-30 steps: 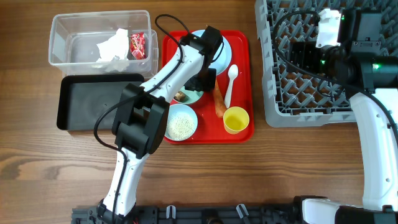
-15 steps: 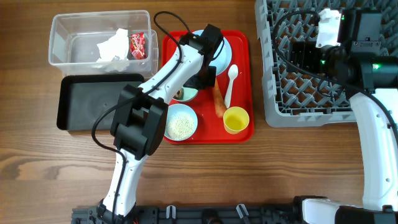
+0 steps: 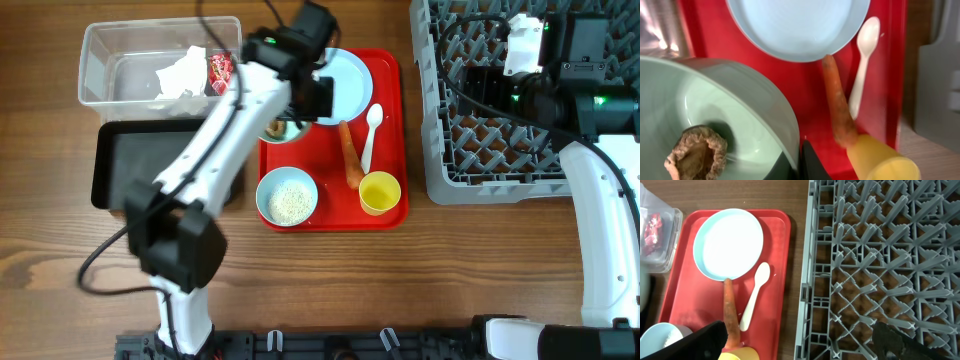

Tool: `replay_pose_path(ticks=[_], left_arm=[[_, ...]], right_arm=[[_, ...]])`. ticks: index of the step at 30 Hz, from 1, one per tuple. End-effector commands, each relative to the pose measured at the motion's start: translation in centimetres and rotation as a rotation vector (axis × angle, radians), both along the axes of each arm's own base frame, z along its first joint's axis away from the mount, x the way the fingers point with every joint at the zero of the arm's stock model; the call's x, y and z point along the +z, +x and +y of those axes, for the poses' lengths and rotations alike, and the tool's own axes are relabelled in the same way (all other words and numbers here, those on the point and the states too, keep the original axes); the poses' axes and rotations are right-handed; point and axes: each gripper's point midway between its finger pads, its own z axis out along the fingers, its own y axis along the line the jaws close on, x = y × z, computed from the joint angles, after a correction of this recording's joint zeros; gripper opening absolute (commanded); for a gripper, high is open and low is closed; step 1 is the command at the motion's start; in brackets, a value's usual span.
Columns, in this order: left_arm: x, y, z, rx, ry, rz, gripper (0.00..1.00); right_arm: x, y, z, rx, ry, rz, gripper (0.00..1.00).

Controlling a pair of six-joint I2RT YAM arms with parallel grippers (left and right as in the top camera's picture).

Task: Sort waste into correct bins and load items into the dishwasher rack
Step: 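Grasp the rim of the green bowl with the left gripper, then tip the green bowl over the black tray to dump the scrap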

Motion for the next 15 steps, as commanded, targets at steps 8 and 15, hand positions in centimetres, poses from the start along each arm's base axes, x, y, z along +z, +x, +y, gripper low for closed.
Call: replay_pose_path(ticks=[8, 15], left_arm=[[1.9, -4.3, 10.2, 0.085, -0.150, 0.300, 0.04], [1.3, -4.4, 12.7, -0.047, -0.367, 0.295, 0.04]], right_arm=[[0.8, 0.6, 0.4, 0.003, 0.020, -0.022, 0.96], [0.7, 0.5, 0.4, 0.003, 0.020, -0.016, 0.96]])
